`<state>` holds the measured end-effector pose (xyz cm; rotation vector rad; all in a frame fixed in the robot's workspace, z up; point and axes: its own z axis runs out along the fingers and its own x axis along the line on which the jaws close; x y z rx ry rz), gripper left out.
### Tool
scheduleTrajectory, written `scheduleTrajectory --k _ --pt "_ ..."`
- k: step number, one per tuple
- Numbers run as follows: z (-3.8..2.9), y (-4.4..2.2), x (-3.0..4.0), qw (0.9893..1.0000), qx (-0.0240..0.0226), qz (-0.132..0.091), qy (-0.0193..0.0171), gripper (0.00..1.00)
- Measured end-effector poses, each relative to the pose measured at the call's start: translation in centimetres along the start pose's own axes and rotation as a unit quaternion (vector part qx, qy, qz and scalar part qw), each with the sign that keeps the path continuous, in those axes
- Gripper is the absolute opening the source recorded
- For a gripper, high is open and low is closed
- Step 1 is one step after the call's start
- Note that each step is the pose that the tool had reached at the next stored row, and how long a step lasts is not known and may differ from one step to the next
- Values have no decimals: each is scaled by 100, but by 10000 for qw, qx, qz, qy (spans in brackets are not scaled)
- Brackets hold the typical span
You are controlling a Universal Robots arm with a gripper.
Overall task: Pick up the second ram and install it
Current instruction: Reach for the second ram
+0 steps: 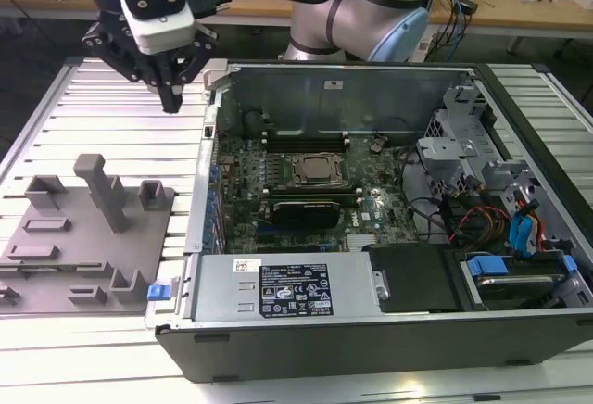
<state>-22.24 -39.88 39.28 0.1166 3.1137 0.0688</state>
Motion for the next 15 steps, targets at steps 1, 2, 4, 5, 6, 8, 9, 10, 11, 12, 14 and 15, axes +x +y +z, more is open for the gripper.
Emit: scheduleTrajectory --k 1,2,4,5,6,8,9,10,11,12,14,15 --pt "-1 -3 35 10000 0 0 0 11" --pt "-1 -5 60 10000 0 0 0 11" --pt "-2 -11 142 10000 0 0 0 11" --pt "-2 -13 179 10000 0 0 0 11" --pt "-3 -16 213 10000 0 0 0 11" --pt "-4 -21 281 10000 0 0 0 11" --pt "-4 -22 300 10000 0 0 0 11" --pt "-5 -24 321 10000 0 0 0 11" --pt "-5 -27 357 10000 0 0 0 11" --pt "-5 -29 384 10000 0 0 0 11" --pt "-6 -33 443 10000 0 0 0 11" --pt "-6 -35 464 10000 0 0 0 11"
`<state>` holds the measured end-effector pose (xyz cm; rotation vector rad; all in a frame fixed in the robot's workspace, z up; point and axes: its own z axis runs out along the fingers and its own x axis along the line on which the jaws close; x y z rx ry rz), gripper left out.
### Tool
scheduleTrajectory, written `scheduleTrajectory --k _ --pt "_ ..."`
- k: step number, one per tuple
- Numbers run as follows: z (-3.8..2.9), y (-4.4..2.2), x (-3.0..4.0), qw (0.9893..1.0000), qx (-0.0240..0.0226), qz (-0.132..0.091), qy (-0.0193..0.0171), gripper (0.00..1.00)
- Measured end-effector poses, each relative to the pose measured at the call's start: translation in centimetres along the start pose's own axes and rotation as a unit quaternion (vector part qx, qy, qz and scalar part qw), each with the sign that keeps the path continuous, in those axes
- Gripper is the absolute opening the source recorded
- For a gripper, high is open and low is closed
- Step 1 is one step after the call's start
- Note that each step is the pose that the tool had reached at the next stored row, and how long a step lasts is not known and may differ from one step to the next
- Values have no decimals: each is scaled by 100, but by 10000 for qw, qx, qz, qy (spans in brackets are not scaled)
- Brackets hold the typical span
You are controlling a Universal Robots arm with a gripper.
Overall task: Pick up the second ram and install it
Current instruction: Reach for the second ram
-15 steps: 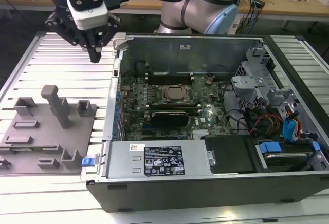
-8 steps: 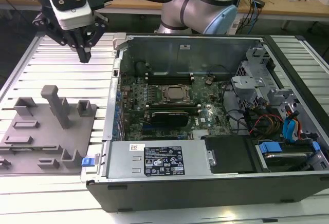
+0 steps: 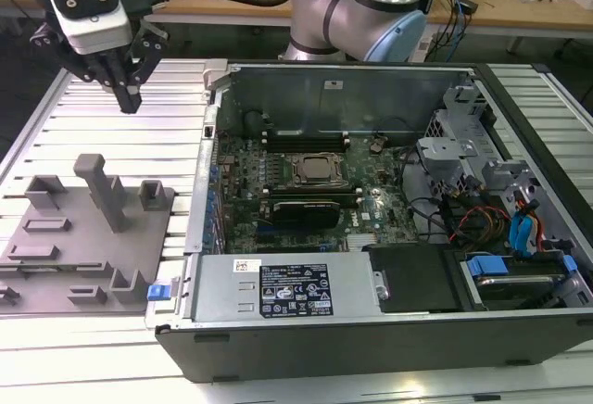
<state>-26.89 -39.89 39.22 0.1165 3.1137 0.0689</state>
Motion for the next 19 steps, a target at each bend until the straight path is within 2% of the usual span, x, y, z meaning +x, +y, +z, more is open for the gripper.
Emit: scheduleTrajectory --k 2,6,9,16,19 --pt "-2 -6 79 10000 0 1 0 11" --pt "-2 -13 169 10000 0 0 0 11" --pt "-4 -21 285 10000 0 0 0 11" --pt "-5 -34 454 10000 0 0 0 11" --pt "-5 -41 550 10000 0 0 0 11"
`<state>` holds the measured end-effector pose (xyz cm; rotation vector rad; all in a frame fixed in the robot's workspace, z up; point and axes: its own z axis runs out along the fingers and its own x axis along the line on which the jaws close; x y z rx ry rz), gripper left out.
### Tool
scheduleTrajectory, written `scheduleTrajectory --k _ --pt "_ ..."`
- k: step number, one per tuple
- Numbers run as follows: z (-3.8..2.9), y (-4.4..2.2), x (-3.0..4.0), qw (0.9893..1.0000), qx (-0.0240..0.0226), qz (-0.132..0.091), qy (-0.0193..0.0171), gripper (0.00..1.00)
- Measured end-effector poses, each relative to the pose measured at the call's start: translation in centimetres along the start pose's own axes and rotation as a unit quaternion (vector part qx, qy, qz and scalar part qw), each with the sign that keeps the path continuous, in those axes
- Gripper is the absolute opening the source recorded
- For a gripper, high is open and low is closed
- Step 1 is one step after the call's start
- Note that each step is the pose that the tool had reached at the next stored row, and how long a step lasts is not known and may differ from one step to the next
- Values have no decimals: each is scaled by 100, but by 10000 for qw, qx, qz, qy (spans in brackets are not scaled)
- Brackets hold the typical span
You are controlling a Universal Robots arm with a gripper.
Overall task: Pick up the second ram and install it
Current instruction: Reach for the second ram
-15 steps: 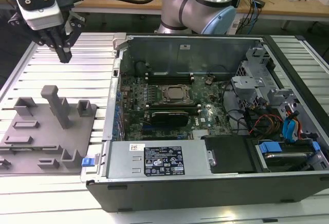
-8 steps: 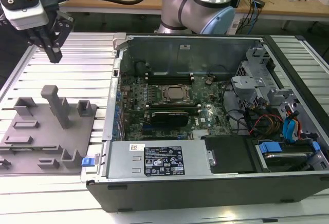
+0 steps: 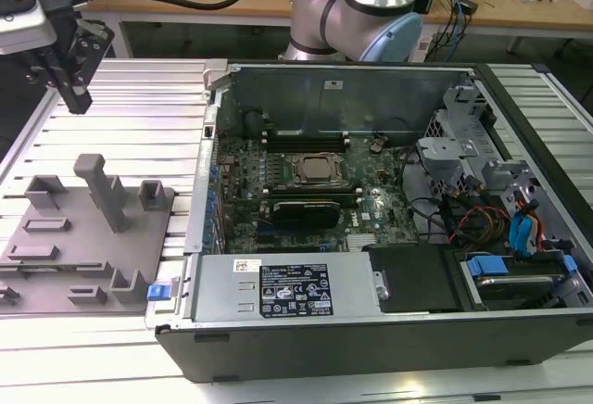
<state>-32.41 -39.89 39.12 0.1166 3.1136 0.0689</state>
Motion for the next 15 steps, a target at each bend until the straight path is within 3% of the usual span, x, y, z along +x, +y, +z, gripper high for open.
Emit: scheduleTrajectory --k 9,15 --pt "-1 -19 247 10000 0 0 0 11" --pt "-1 -36 483 10000 0 0 0 11"
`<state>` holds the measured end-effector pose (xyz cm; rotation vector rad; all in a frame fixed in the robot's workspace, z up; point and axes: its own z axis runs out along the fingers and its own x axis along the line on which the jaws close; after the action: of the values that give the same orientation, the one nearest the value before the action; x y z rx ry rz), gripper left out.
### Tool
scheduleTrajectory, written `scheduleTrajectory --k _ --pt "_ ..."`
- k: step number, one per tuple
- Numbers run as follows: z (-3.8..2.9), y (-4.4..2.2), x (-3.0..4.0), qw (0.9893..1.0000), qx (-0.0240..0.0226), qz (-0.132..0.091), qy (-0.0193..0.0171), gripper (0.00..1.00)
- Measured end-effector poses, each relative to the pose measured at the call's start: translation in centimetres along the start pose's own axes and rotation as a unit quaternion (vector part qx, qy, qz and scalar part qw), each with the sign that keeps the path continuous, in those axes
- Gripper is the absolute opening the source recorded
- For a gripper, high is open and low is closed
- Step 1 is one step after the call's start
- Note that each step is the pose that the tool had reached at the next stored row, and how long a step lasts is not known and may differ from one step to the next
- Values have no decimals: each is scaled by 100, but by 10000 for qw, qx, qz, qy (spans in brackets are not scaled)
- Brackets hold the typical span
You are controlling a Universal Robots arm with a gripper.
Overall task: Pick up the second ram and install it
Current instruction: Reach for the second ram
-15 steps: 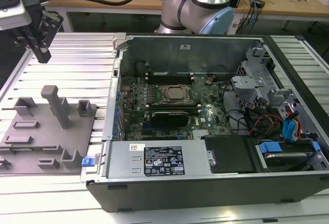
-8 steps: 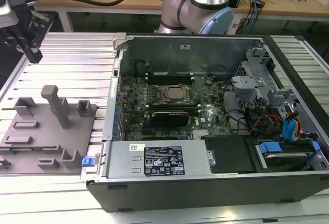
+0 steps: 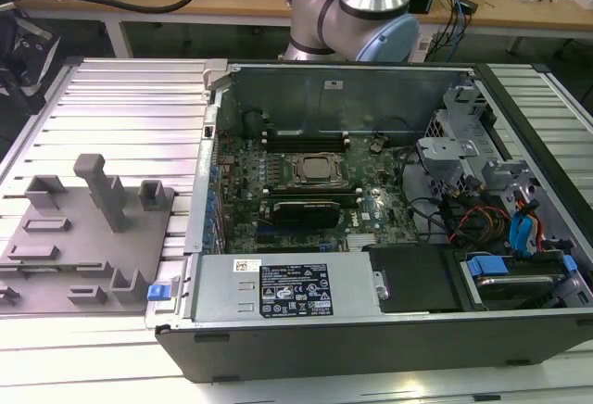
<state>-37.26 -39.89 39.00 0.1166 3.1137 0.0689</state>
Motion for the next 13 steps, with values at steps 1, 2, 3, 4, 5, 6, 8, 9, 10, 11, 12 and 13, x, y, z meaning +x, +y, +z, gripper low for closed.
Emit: scheduleTrajectory --k 1,2,3,4,5,6,8,9,10,11,12,13 --pt "0 -3 36 10000 0 0 0 11" --pt "0 -4 54 10000 0 0 0 11" --pt "0 -5 68 10000 0 0 0 11" --pt "0 -7 91 10000 0 0 0 11" --pt "0 -9 115 10000 0 0 0 11" --pt "0 -10 138 10000 0 0 0 11" --pt "0 -13 176 10000 0 0 0 11" --pt "0 -14 191 10000 0 1 0 11" --pt "0 -16 215 10000 0 0 0 11" --pt "0 -18 232 10000 0 0 0 11" --pt "0 -19 247 10000 0 0 0 11" --pt "0 -20 268 10000 0 0 0 11"
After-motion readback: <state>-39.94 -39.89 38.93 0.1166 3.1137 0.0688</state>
